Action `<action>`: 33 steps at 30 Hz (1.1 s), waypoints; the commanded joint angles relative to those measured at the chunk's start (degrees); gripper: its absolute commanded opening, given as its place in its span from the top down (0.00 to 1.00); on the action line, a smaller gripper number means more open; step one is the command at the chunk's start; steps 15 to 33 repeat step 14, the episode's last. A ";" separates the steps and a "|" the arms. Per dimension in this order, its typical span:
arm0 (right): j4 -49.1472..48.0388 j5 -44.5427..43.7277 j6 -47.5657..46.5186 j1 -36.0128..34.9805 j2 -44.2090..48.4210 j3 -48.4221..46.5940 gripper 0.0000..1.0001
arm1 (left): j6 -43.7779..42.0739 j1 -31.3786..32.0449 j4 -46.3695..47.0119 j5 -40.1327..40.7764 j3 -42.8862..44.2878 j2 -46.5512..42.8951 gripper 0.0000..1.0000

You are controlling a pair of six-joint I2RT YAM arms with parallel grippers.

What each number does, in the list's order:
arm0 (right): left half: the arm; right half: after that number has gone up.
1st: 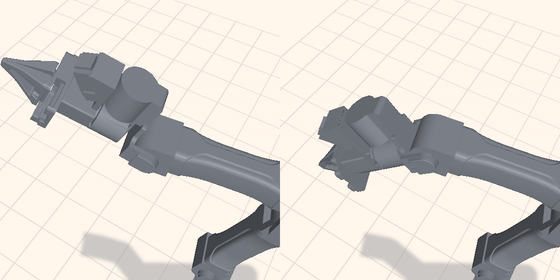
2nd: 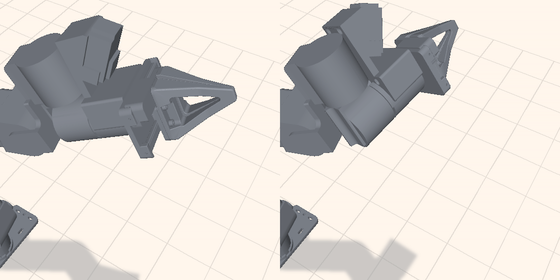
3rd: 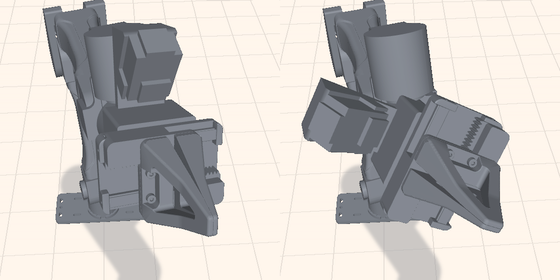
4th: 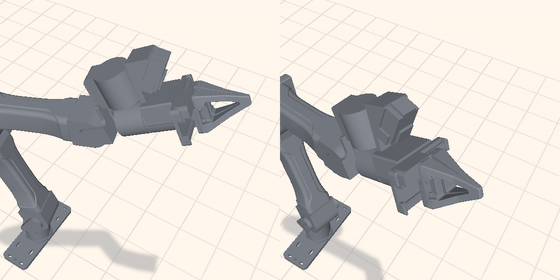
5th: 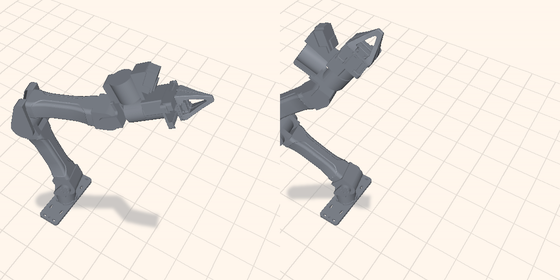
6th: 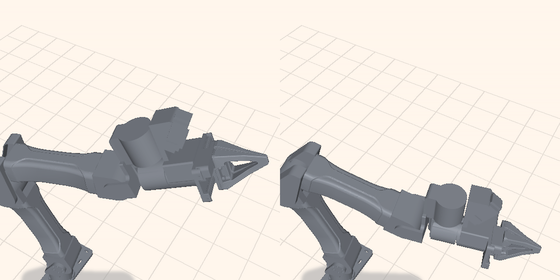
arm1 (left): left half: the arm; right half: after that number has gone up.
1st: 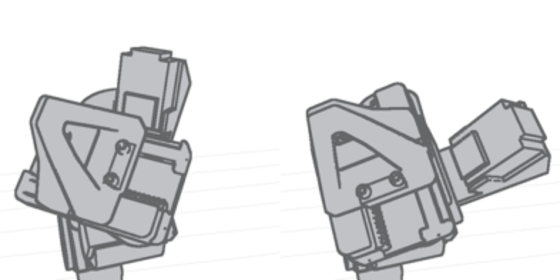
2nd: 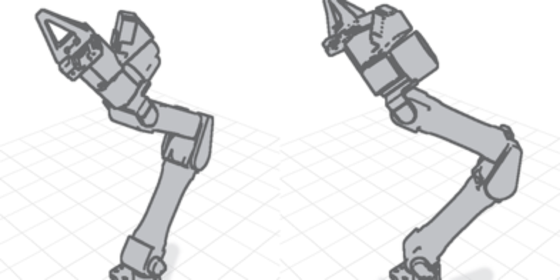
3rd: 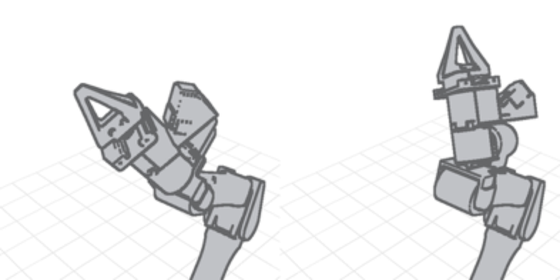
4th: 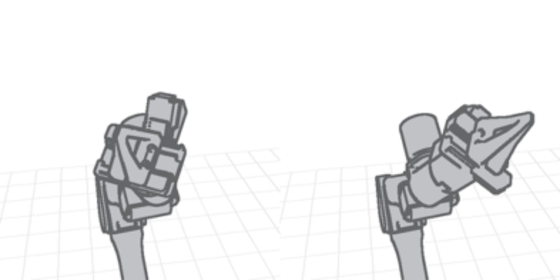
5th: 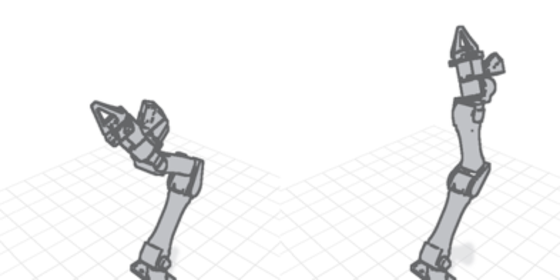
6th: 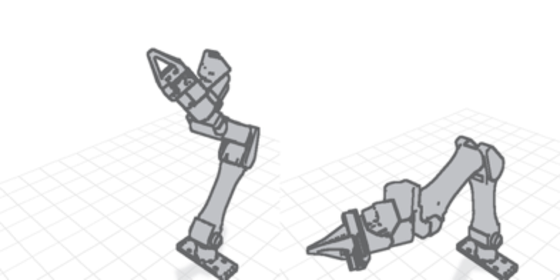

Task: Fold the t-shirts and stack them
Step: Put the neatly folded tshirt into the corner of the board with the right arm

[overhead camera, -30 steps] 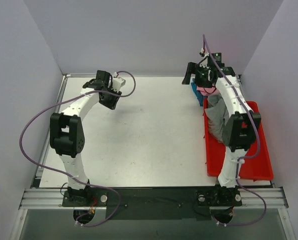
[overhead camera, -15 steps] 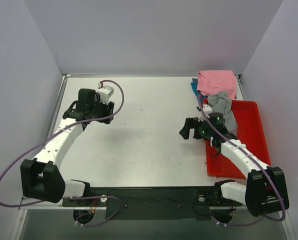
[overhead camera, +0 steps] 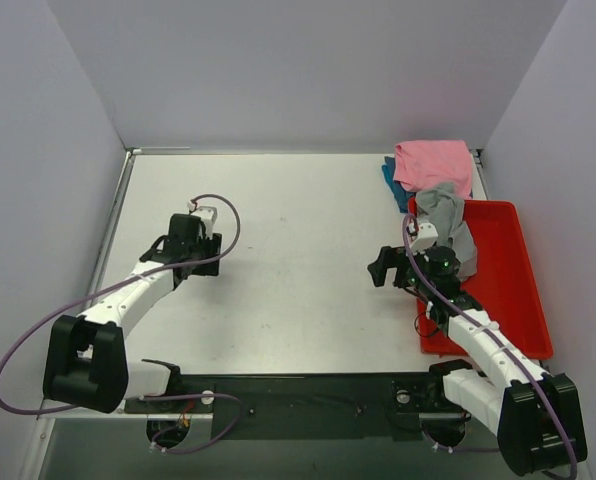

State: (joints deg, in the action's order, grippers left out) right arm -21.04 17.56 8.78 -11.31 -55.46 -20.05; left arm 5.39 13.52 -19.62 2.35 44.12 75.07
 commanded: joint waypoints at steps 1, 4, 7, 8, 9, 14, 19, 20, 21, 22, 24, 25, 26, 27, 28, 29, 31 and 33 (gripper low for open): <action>-3.05 -0.95 -0.51 0.24 1.15 0.19 0.00 | 2.26 0.28 6.43 6.69 -1.40 -2.56 0.39; -2.78 -0.95 -0.51 0.15 0.97 0.02 0.01 | 2.17 0.28 7.31 8.81 -2.19 -2.56 0.39; -2.52 -0.95 -0.51 0.24 0.62 -0.33 0.01 | 2.00 0.28 7.66 9.08 -2.72 -2.73 0.39; -2.52 -0.86 -0.51 0.15 0.44 -0.42 0.01 | 1.65 0.28 7.75 8.47 -2.90 -2.91 0.40; -2.34 -0.69 -0.60 0.15 0.27 -0.51 0.01 | 1.38 0.19 7.84 8.11 -3.25 -2.82 0.40; -1.20 -0.16 -0.78 0.15 -0.35 -1.30 0.01 | 1.90 0.19 7.67 7.31 -3.25 -2.91 0.40; -1.20 -0.16 -0.78 0.15 -0.35 -1.30 0.01 | 1.90 0.19 7.67 7.31 -3.25 -2.91 0.40; -1.20 -0.16 -0.78 0.15 -0.35 -1.30 0.01 | 1.90 0.19 7.67 7.31 -3.25 -2.91 0.40; -1.20 -0.16 -0.78 0.15 -0.35 -1.30 0.01 | 1.90 0.19 7.67 7.31 -3.25 -2.91 0.40; -1.20 -0.16 -0.78 0.15 -0.35 -1.30 0.01 | 1.90 0.19 7.67 7.31 -3.25 -2.91 0.40; -1.20 -0.16 -0.78 0.15 -0.35 -1.30 0.01 | 1.90 0.19 7.67 7.31 -3.25 -2.91 0.40; -1.20 -0.16 -0.78 0.15 -0.35 -1.30 0.01 | 1.90 0.19 7.67 7.31 -3.25 -2.91 0.40; -1.20 -0.16 -0.78 0.15 -0.35 -1.30 0.01 | 1.90 0.19 7.67 7.31 -3.25 -2.91 0.40; -1.20 -0.16 -0.78 0.15 -0.35 -1.30 0.01 | 1.90 0.19 7.67 7.31 -3.25 -2.91 0.40; -1.20 -0.16 -0.78 0.15 -0.35 -1.30 0.01 | 1.90 0.19 7.67 7.31 -3.25 -2.91 0.40; -1.20 -0.16 -0.78 0.15 -0.35 -1.30 0.01 | 1.90 0.19 7.67 7.31 -3.25 -2.91 0.40; -1.20 -0.16 -0.78 0.15 -0.35 -1.30 0.01 | 1.90 0.19 7.67 7.31 -3.25 -2.91 0.40; -1.20 -0.16 -0.78 0.15 -0.35 -1.30 0.01 | 1.90 0.19 7.67 7.31 -3.25 -2.91 0.40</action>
